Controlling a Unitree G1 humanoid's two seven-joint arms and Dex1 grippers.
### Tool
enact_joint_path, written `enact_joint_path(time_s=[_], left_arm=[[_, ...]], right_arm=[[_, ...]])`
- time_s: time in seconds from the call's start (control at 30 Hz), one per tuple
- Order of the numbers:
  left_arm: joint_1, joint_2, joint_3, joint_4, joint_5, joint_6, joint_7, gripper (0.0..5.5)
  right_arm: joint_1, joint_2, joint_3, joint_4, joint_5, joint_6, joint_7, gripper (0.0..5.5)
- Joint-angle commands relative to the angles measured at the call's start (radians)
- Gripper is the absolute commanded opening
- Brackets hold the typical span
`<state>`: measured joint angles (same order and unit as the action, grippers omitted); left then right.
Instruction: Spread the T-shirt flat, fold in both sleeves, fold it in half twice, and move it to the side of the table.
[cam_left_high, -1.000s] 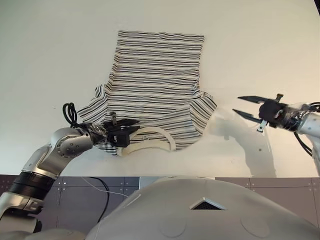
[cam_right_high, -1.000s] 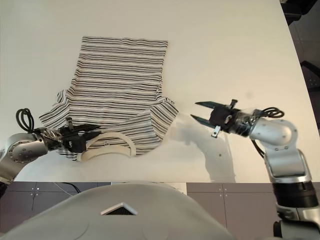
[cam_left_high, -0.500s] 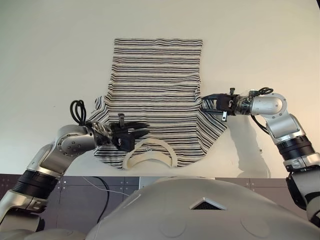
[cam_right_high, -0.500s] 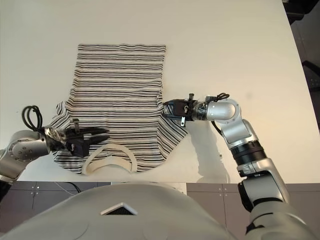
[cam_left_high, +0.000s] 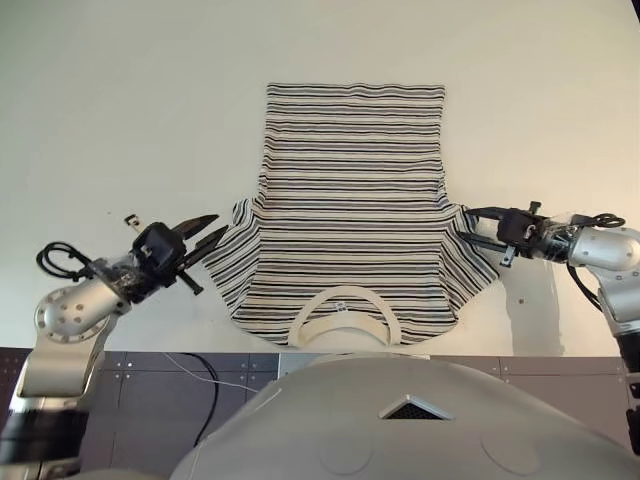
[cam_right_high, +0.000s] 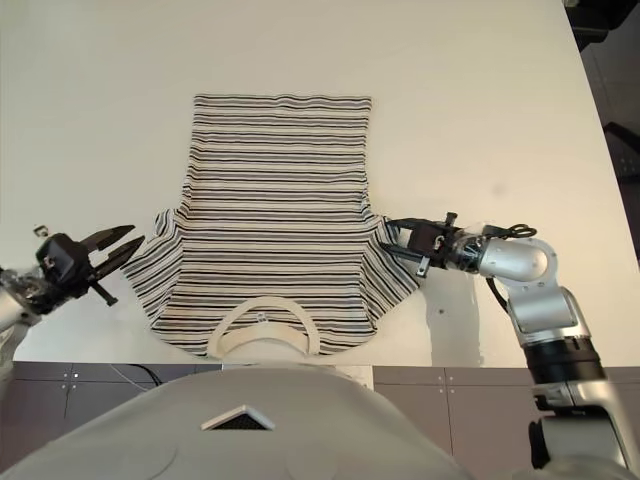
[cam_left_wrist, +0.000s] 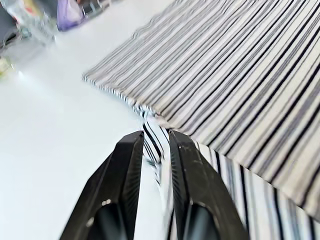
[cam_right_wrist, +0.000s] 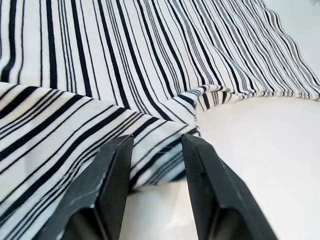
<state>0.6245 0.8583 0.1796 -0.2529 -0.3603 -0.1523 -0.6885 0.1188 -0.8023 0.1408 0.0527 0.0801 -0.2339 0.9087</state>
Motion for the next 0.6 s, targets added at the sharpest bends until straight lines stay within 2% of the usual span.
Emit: enact_joint_path(time_s=[0.03, 0.2, 0.37, 0.6], left_arm=[[0.124, -0.031, 0.15, -0.033, -0.096, 0.155, -0.003, 0.93], [0.163, -0.091, 0.17, -0.037, -0.14, 0.317, -0.006, 0.93], [0.148, -0.162, 0.159, -0.023, -0.155, 0.457, 0.031, 0.93], [0.1, -0.227, 0.132, -0.071, -0.164, 0.553, 0.049, 0.93]], right_arm=[[0.023, 0.012, -0.204, -0.119, 0.106, 0.067, -0.112, 1.76], [-0.002, 0.033, -0.329, -0.159, 0.188, 0.133, -0.173, 1.76], [0.001, 0.042, -0.352, -0.161, 0.187, 0.151, -0.18, 1.76], [0.001, 0.057, -0.342, -0.169, 0.171, 0.164, -0.184, 1.76]])
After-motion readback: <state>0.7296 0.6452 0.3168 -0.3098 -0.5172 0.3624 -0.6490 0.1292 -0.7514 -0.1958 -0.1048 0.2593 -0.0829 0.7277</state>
